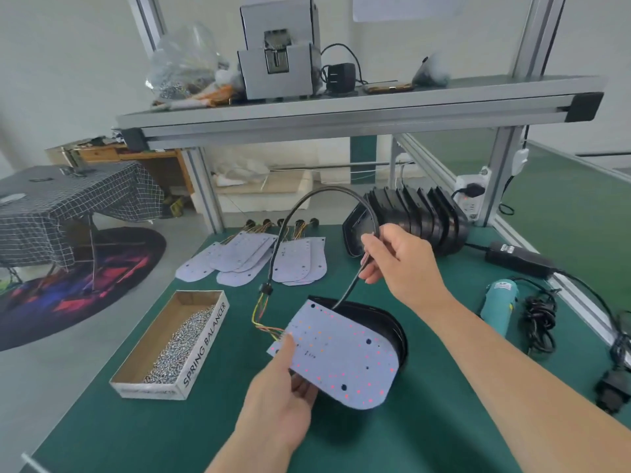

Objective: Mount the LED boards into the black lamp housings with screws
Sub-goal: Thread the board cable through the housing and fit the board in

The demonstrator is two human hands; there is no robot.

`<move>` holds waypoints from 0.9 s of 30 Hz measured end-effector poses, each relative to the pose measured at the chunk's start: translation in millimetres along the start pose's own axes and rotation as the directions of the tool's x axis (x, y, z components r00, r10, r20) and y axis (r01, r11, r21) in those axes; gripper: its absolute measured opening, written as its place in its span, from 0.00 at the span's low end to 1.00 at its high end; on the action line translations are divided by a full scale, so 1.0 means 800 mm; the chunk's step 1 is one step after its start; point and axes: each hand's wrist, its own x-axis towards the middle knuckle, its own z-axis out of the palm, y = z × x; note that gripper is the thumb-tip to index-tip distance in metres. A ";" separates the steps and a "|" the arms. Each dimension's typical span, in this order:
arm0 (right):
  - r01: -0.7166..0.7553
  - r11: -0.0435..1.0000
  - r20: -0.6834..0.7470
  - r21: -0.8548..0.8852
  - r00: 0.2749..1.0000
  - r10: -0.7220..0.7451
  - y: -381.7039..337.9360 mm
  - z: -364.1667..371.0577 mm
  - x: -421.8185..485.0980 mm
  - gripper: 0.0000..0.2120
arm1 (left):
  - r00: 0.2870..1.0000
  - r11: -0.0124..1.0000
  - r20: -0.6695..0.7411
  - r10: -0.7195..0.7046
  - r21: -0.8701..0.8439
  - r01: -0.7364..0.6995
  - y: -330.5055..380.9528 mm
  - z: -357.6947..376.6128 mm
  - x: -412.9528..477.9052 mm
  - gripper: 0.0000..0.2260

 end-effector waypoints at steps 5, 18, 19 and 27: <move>0.070 0.988 0.042 -0.139 0.997 -0.065 -0.002 -0.006 0.002 0.15 | 0.992 0.992 0.110 0.064 0.099 -0.075 -0.023 0.011 0.008 0.10; 0.245 0.955 -0.141 0.167 0.965 -0.222 -0.076 -0.064 -0.012 0.08 | 0.723 0.685 0.421 0.547 0.272 -0.676 -0.001 0.006 -0.008 0.10; 0.267 0.951 -0.132 0.154 0.960 -0.248 -0.085 -0.069 -0.013 0.08 | 0.698 0.654 0.443 0.563 0.277 -0.704 0.002 0.007 -0.008 0.12; 0.548 0.820 -0.162 -0.165 0.805 -0.571 -0.119 -0.092 -0.023 0.11 | 0.681 0.749 0.516 0.520 0.109 -0.654 0.016 0.013 -0.013 0.11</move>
